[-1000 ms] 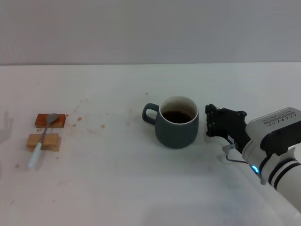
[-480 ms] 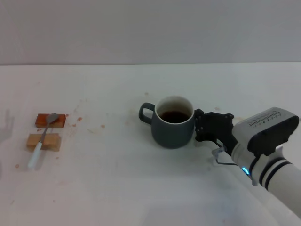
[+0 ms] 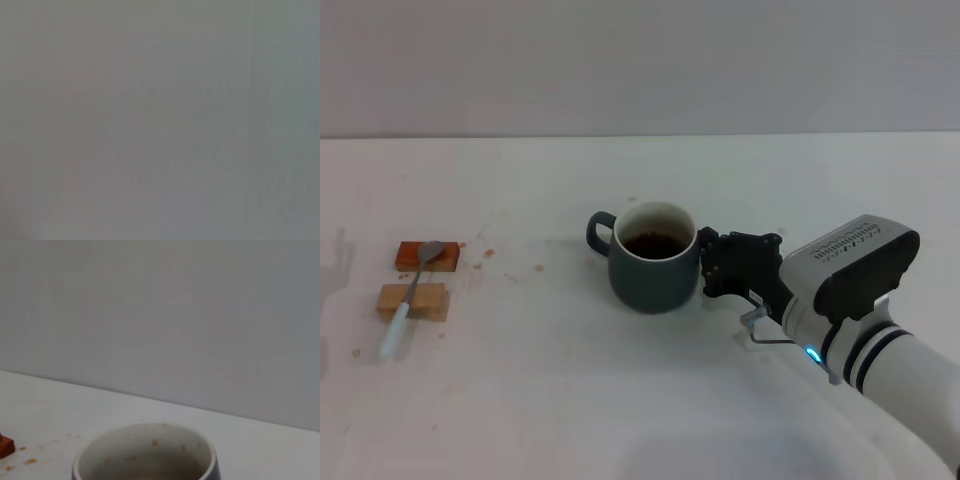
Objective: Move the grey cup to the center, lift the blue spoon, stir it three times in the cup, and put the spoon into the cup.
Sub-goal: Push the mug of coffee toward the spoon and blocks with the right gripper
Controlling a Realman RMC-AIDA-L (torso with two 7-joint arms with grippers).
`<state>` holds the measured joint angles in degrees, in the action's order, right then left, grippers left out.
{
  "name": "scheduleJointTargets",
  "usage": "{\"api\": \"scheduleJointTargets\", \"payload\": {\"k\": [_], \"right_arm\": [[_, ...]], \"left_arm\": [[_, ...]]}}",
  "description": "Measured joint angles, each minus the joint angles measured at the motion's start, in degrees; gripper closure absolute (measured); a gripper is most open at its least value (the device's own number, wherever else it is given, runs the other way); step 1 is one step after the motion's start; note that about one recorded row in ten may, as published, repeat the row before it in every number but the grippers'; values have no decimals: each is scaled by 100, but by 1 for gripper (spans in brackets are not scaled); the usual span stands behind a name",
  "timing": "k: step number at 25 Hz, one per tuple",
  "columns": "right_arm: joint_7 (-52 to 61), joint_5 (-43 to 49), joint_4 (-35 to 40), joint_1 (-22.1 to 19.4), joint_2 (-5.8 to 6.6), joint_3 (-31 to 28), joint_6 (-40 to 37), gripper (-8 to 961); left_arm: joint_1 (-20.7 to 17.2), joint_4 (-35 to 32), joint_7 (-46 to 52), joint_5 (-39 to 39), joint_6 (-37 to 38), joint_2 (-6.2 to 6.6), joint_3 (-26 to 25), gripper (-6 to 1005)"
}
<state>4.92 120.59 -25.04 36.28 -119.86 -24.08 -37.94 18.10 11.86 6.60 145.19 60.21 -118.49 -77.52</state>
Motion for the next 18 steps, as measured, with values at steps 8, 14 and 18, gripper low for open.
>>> {"api": "scheduleJointTargets", "payload": {"k": [8, 14, 18], "right_arm": [[0, -47, 204, 1, -4, -244, -15, 921], [-37, -55, 435, 17, 10, -533, -51, 921], [-49, -55, 573, 62, 25, -643, -57, 921]], "left_arm": [[-56, 1, 37, 24, 8, 2, 50, 312], [-364, 327, 64, 44, 141, 0, 399, 313], [-787, 871, 66, 51, 114, 25, 603, 313]]}}
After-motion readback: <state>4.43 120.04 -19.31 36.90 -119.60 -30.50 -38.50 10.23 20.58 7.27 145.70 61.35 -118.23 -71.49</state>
